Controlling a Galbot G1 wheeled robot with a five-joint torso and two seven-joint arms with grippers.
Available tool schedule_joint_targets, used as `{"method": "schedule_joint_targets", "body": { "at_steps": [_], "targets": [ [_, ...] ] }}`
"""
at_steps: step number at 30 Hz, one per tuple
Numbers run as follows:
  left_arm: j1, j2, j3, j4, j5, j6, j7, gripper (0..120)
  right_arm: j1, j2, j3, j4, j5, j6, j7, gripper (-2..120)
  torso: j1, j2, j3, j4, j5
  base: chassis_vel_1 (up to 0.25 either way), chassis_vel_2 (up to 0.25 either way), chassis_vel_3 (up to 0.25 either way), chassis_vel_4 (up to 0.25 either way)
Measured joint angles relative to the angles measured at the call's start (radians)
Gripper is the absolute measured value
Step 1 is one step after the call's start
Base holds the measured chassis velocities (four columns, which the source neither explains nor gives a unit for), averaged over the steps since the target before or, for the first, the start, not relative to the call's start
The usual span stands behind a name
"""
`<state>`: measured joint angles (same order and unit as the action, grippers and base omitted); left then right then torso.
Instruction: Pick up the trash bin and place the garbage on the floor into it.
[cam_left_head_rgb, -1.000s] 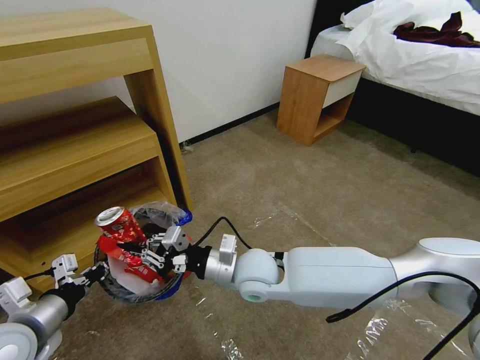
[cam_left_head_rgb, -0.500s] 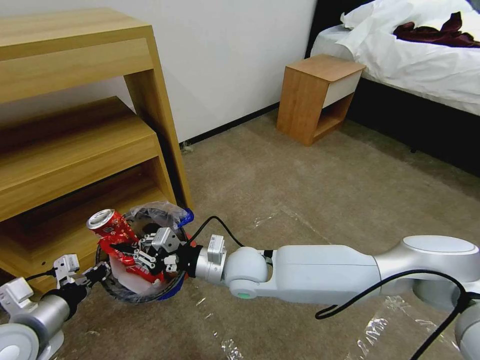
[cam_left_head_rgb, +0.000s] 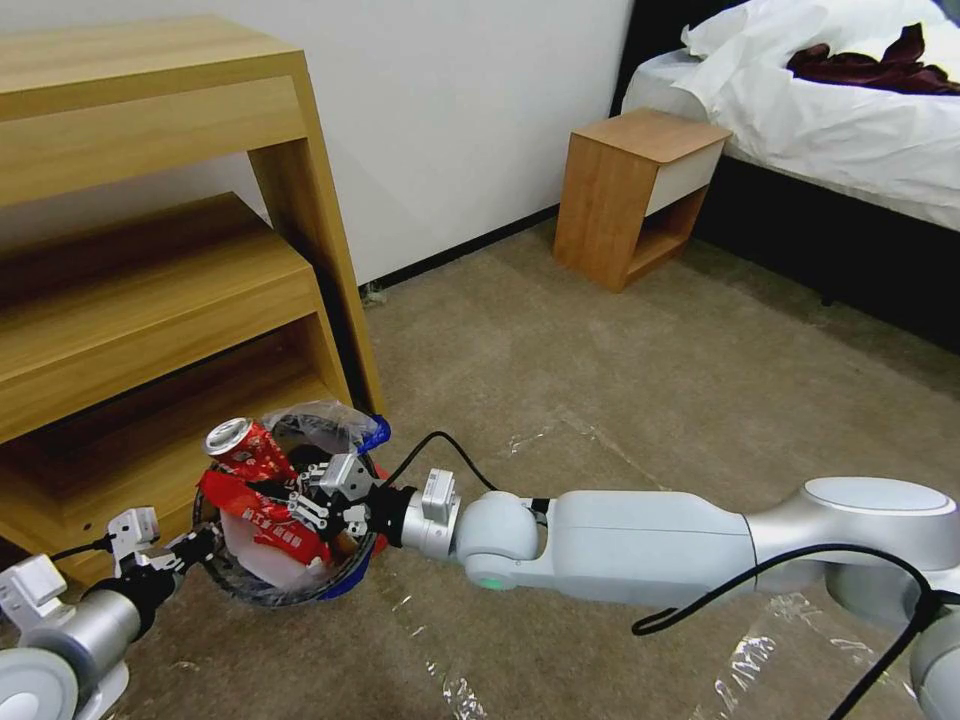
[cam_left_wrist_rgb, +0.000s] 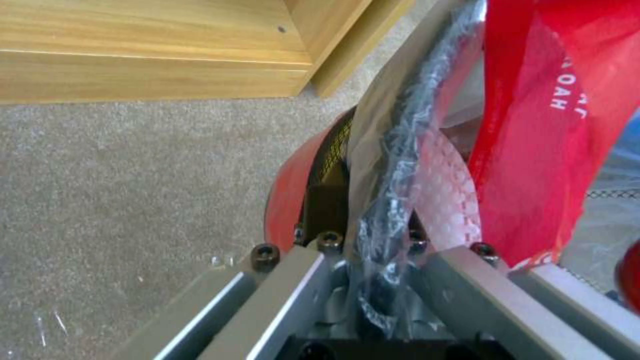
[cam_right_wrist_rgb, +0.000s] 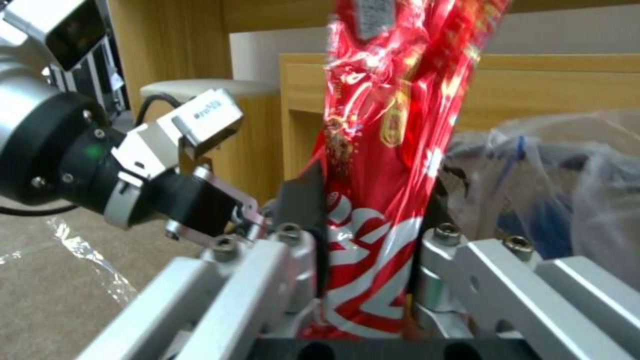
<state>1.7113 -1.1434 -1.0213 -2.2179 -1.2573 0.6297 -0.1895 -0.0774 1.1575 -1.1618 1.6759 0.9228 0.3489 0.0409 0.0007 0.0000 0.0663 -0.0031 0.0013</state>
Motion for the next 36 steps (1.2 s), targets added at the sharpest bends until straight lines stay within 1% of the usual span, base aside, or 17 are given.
{"method": "schedule_joint_targets", "body": {
  "at_steps": [3,5,6,8,9,11,12,13,15,17,18,20,24,28,36],
  "targets": [
    [0.002,0.000,-0.002,-0.001,0.000,0.000,0.000,0,-0.005,-0.012,0.002,-0.003,-0.007,0.001,-0.003,38,0.000,0.000,0.000,0.0001,0.0000,0.000,0.000,0.000,0.000],
    [0.002,0.000,-0.002,-0.001,0.000,0.000,0.000,0,-0.006,-0.014,0.003,-0.003,-0.007,0.001,-0.003,39,0.000,0.000,0.000,0.0000,0.0000,0.000,0.000,0.000,0.000],
    [0.002,0.000,-0.002,-0.001,0.000,-0.001,0.000,0,-0.008,-0.021,0.004,-0.001,-0.008,0.001,-0.004,48,0.000,0.000,0.000,0.0000,0.0000,0.000,0.000,0.000,0.000],
    [0.001,0.000,-0.002,-0.001,-0.001,-0.001,0.000,0,-0.009,-0.024,0.005,0.002,-0.010,0.002,-0.005,54,0.000,0.000,0.000,0.0000,0.0000,0.000,0.000,0.000,0.000],
    [0.001,0.000,-0.002,-0.001,-0.001,-0.001,0.000,0,-0.009,-0.024,0.005,0.002,-0.010,0.002,-0.005,54,0.000,0.000,0.000,0.0000,0.0000,0.000,0.000,0.000,0.000],
    [-0.002,-0.001,0.000,-0.001,-0.001,-0.001,0.001,0,-0.011,-0.029,0.008,0.006,-0.011,0.004,-0.006,66,0.000,0.000,0.000,0.0000,0.0000,0.000,0.000,0.000,0.000],
    [-0.002,-0.001,0.000,0.000,-0.001,-0.001,0.001,0,-0.011,-0.030,0.008,0.007,-0.011,0.004,-0.007,69,0.000,0.000,0.000,0.0000,0.0000,0.000,0.000,0.000,0.000],
    [-0.002,-0.001,0.000,0.000,-0.001,-0.001,0.001,0,-0.011,-0.030,0.008,0.007,-0.011,0.004,-0.007,69,0.000,0.000,0.000,0.0000,0.0000,0.000,0.000,0.000,0.000],
    [-0.002,-0.001,0.001,0.001,-0.001,-0.001,0.002,0,-0.012,-0.031,0.008,0.009,-0.012,0.004,-0.007,81,0.000,0.000,0.000,0.0000,0.0000,0.000,0.000,0.000,0.000],
    [-0.002,-0.001,0.001,0.001,-0.001,-0.001,0.002,0,-0.012,-0.031,0.009,0.010,-0.012,0.004,-0.007,82,0.000,0.000,0.000,0.0000,0.0000,0.000,0.000,0.000,0.000],
    [-0.002,-0.001,0.001,0.001,-0.001,-0.001,0.002,0,-0.013,-0.031,0.009,0.010,-0.012,0.005,-0.008,89,0.000,0.000,0.000,0.0000,-0.0001,0.000,0.000,0.000,0.000],
    [-0.002,-0.001,0.000,0.002,0.000,-0.001,0.001,0,-0.013,-0.031,0.009,0.014,-0.012,0.005,-0.008,98,0.000,0.000,0.000,0.0000,0.0000,0.000,0.000,0.000,0.000],
    [-0.001,-0.002,-0.002,0.005,0.001,-0.002,-0.001,0,-0.016,-0.036,0.019,0.029,-0.007,0.006,-0.007,100,0.000,0.000,0.000,0.0001,0.0000,0.000,0.000,0.000,0.000],
    [-0.001,-0.002,-0.001,0.011,0.002,-0.002,-0.001,0,-0.023,-0.050,0.033,0.053,0.005,0.005,-0.005,100,0.000,0.000,0.000,0.0001,0.0000,0.000,0.000,0.000,0.000],
    [-0.003,0.005,-0.005,0.024,0.002,-0.002,-0.002,0,-0.038,-0.089,0.109,0.119,0.044,-0.004,0.001,100,0.000,0.000,0.000,0.0000,0.0000,0.000,0.000,0.000,0.000]
  ]
}}
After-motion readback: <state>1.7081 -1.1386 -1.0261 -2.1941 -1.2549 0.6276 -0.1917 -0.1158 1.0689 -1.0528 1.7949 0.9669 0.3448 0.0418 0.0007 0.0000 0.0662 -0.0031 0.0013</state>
